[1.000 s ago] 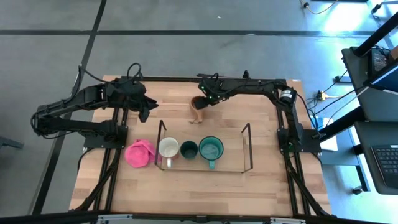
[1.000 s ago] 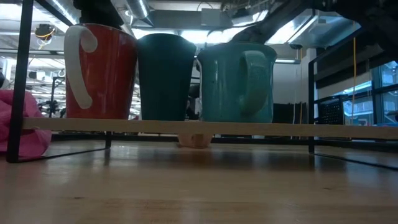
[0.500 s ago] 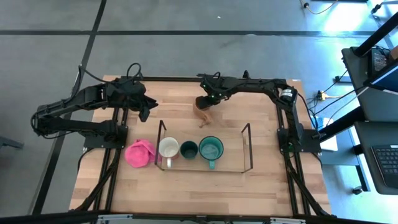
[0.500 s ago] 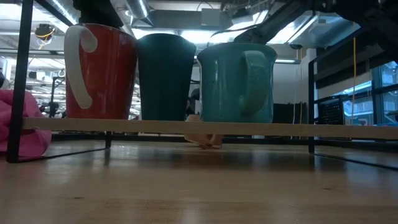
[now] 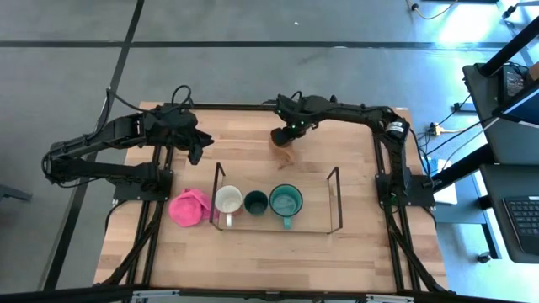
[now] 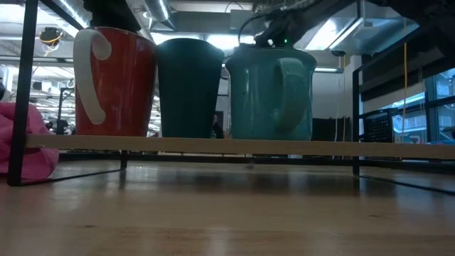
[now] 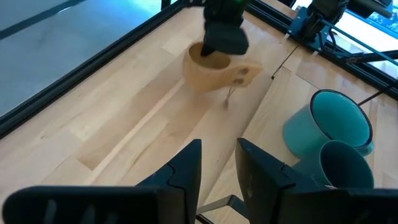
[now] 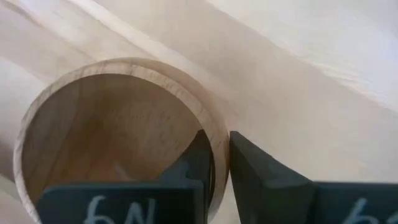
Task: Stack small to large cups/mugs on shelf
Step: Put the wooden mug on the shelf
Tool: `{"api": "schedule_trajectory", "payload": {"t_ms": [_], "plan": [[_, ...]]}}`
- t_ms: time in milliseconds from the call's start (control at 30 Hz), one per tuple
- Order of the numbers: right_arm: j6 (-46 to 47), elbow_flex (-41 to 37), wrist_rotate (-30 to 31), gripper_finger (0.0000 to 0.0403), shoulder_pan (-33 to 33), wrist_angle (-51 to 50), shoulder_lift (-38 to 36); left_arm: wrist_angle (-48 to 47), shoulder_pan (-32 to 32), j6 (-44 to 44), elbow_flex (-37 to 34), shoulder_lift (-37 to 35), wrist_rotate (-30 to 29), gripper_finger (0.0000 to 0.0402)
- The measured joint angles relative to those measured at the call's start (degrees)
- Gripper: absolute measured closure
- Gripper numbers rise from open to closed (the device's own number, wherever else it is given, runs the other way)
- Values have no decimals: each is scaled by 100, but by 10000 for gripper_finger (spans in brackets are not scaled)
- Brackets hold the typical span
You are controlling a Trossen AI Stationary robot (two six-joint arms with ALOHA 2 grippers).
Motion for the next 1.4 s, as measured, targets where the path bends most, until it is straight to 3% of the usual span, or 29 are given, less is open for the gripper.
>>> {"api": "schedule_trajectory", "payload": {"t_ms": [300,567,633,767,967,1400], "plan": [[431,146,329,359,277,-932,-502,215,118,352,0,129,-1099,308],[1622,146,600,356,649,-1461,-996,615,1020,1205,0,322,-1123,308],[1939,148,766,356,732,-1629,-1133,648,1373,1370,0,402,-902,308],[2488,148,1036,356,877,-2138,-1361,754,2062,1557,0,614,253,308],[3356,148,1257,356,1186,-2560,-1523,802,2593,2162,0,945,1261,309],[5272,148,1175,356,2405,-3346,-1528,828,2916,2865,0,1134,2029,309]]}}
